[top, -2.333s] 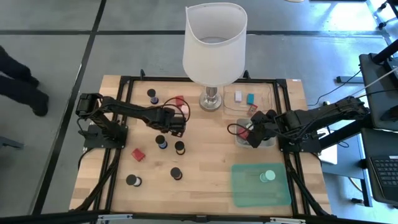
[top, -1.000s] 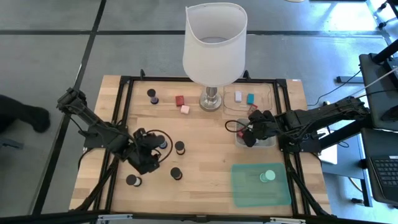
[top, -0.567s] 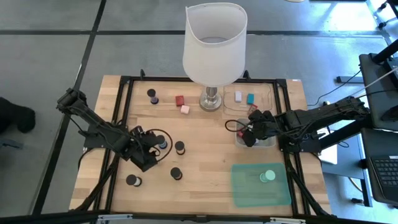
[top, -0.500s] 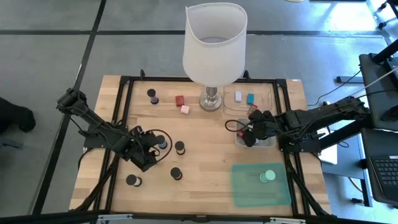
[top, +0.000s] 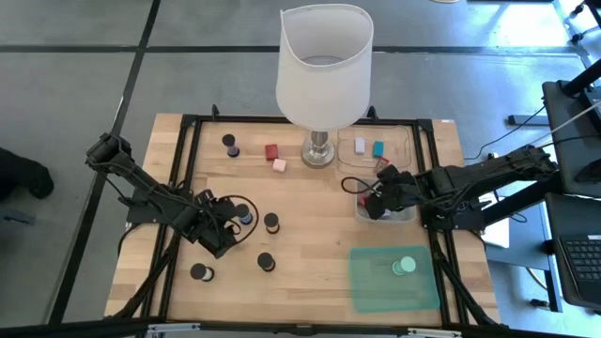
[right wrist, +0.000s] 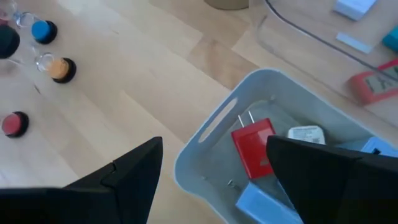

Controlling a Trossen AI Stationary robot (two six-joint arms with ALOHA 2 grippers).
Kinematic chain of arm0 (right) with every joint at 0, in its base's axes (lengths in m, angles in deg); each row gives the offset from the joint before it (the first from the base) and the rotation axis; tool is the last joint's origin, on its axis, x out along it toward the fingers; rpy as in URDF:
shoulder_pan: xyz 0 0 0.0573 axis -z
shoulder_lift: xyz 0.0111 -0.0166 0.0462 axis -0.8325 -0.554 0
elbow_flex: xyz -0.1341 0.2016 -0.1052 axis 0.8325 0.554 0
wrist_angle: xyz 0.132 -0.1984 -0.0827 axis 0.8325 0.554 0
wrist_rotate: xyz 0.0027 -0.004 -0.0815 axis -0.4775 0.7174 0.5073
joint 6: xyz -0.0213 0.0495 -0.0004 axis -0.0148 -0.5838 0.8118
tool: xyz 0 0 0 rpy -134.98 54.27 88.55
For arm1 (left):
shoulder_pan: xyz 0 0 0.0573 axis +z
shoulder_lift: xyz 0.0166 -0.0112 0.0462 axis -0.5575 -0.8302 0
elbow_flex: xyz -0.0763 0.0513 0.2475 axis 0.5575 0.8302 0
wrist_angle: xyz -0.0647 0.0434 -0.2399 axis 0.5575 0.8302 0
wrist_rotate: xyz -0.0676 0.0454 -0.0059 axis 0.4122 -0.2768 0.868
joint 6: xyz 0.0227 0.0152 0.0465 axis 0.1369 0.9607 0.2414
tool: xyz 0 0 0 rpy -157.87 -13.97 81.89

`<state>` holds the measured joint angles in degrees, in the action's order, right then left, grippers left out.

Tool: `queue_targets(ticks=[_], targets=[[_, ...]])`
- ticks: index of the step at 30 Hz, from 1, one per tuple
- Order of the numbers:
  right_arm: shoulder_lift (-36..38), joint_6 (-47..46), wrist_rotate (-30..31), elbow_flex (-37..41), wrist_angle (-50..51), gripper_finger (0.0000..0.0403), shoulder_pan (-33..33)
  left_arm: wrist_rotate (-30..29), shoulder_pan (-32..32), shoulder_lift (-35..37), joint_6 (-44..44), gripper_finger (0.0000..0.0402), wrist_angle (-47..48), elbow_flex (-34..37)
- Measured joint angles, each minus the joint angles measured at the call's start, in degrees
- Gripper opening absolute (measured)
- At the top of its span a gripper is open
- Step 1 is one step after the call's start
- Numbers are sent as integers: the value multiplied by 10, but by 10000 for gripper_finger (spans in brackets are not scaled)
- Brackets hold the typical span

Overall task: Pick & Place Office items
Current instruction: Move the hourglasses to the middle of the table

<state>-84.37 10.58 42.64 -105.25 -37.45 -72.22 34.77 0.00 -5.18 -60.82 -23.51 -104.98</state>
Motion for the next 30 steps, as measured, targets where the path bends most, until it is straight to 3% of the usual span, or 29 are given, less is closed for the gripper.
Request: queue_targets(ticks=[8,18,25,30], targets=[[0,-18,27,0,-1,275,-24,1,0,0,0,255,0,0],[0,-27,1,0,-14,267,-24,-24,2,0,-7,255,0,0],[0,-27,1,0,-14,267,-24,43,17,0,-70,255,0,0],[0,-27,1,0,-15,267,-24,67,41,0,-202,255,-1,0]])
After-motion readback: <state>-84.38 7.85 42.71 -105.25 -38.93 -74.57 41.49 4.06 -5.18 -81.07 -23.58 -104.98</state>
